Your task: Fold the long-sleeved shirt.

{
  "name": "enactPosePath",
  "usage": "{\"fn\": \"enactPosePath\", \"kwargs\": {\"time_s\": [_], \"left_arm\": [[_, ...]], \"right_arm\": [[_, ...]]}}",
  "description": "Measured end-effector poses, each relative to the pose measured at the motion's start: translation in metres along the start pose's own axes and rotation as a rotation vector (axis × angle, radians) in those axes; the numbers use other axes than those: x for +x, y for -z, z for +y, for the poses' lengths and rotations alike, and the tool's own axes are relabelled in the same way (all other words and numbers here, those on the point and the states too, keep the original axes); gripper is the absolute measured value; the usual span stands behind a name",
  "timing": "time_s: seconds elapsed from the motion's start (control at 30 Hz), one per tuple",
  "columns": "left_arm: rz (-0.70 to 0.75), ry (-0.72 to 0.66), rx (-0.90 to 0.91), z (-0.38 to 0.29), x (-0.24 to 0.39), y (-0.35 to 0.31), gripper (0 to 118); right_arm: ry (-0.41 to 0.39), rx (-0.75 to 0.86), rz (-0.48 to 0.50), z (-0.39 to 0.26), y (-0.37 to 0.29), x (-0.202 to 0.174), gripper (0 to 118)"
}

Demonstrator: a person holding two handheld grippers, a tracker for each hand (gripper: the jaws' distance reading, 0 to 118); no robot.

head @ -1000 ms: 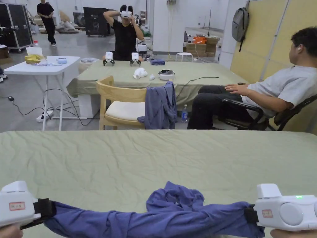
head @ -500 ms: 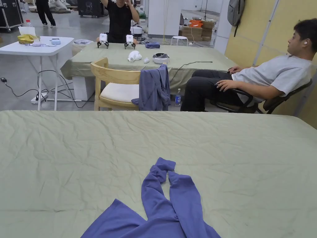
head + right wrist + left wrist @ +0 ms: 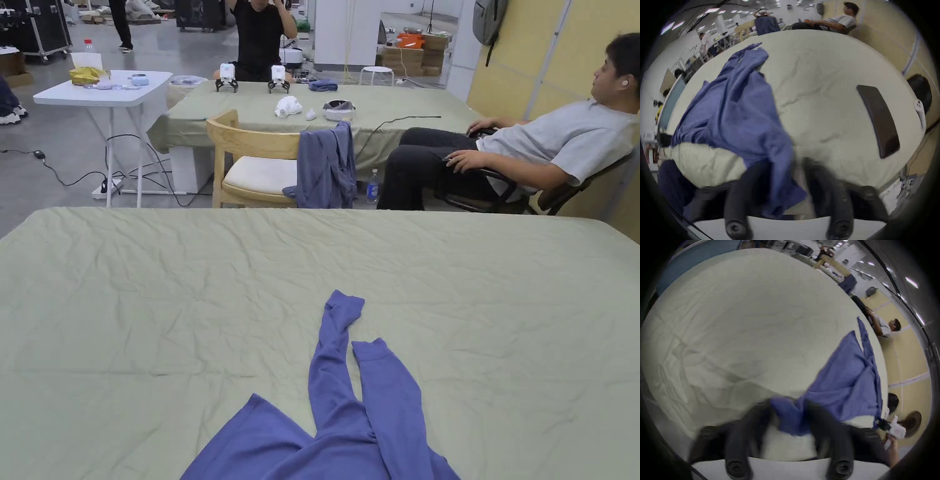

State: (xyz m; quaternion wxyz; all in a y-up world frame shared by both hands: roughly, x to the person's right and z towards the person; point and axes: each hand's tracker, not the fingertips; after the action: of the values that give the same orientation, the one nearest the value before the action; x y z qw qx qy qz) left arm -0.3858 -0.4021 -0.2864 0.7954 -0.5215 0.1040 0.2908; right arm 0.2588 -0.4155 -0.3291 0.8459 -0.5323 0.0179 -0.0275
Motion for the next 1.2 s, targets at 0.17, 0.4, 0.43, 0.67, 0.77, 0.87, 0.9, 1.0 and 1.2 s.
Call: {"fn": "enactPosePath", "kwargs": {"time_s": [0.17, 0.4, 0.43, 0.67, 0.77, 0.87, 0.9, 1.0, 1.2], "left_arm": [[-0.121, -0.008, 0.272, -0.022, 0.017, -0.072, 116], [-0.074, 0.076, 0.219, -0.06, 0.019, -0.11, 0], [-0.034, 0.103, 0.23, -0.064, 0.022, -0.109, 1], [0.008, 0.139, 0.235, -0.05, 0.008, -0.068, 67], [0.013, 0.168, 0.223, -0.034, 0.014, -0.029, 114], [0.247, 0.282, 0.082, -0.022, 0.01, 0.024, 108], [0.273, 0.3, 0.069, -0.022, 0.011, 0.036, 88], [0.206, 0.281, 0.067, -0.026, 0.009, 0.04, 54], [0.118, 0.326, 0.078, -0.029, 0.034, 0.008, 0]], "right_arm": [[-0.045, 0.184, -0.022, 0.001, -0.06, -0.005, 116], [0.021, 0.283, 0.15, -0.002, -0.117, -0.033, 2], [0.024, 0.277, 0.125, -0.002, -0.116, -0.039, 2], [-0.005, 0.287, 0.232, 0.012, -0.115, -0.071, 2], [-0.011, 0.282, 0.234, 0.019, -0.108, -0.077, 2], [-0.018, 0.267, 0.245, 0.026, -0.106, -0.081, 2], [-0.026, 0.26, 0.241, 0.028, -0.104, -0.083, 2], [-0.078, 0.232, 0.223, 0.041, -0.101, -0.094, 2], [-0.275, 0.205, 0.27, 0.12, -0.06, -0.138, 10]]}}
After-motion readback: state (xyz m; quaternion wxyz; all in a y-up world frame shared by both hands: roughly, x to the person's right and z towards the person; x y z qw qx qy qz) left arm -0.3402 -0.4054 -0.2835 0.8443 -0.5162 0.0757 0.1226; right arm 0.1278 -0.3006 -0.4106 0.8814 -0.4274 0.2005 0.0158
